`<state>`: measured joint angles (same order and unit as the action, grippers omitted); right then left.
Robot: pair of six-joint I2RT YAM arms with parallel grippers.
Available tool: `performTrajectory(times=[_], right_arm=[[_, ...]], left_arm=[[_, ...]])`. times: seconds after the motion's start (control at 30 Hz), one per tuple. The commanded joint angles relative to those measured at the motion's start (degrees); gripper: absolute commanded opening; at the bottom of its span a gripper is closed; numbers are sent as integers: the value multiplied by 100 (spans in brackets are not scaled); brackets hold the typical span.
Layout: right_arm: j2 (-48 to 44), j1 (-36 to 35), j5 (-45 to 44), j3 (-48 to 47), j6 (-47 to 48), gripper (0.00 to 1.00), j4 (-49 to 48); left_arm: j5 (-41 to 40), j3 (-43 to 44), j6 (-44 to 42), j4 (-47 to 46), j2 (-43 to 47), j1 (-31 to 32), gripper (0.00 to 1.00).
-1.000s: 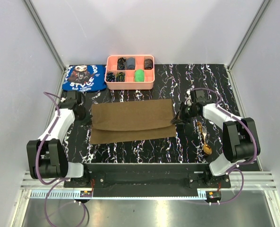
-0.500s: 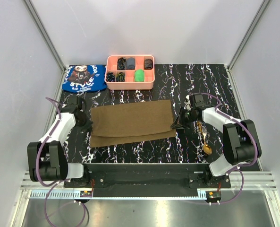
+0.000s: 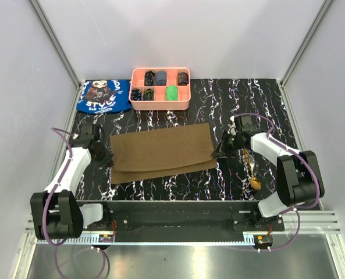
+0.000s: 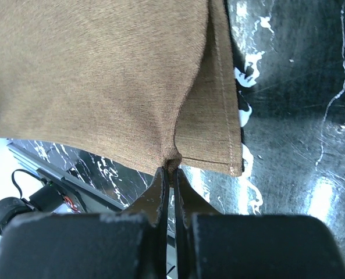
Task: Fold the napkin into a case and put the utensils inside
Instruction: Fold and flatten the napkin at the center of the board.
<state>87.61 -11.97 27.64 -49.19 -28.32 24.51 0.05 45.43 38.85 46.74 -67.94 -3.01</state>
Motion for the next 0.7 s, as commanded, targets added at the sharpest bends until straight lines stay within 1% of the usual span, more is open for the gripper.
performTrajectory(times=[0.0, 0.27, 0.37, 0.4, 0.47, 0.53, 0.67], right_arm=[[-104, -34, -171, -47, 72, 0, 98], [-43, -34, -276, -82, 116, 0, 194], [-25, -34, -241, -126, 116, 0, 177], [-16, -34, -241, -161, 98, 0, 185], [-43, -34, -215, -292, 28, 0, 151], [1, -25, -171, -468, -51, 0, 159], [19, 62, -285, -627, -95, 0, 133]], left_arm=[[-41, -227, 368, 221, 123, -33, 0], [-111, -315, 571, 423, 246, -33, 0], [-41, -228, 405, 284, 229, -33, 0], [116, -184, 334, 57, 194, -33, 0], [179, 131, 263, -77, 80, -25, 0], [223, 569, 185, -95, -262, -33, 0], [450, 1055, 132, -279, -886, 63, 0]])
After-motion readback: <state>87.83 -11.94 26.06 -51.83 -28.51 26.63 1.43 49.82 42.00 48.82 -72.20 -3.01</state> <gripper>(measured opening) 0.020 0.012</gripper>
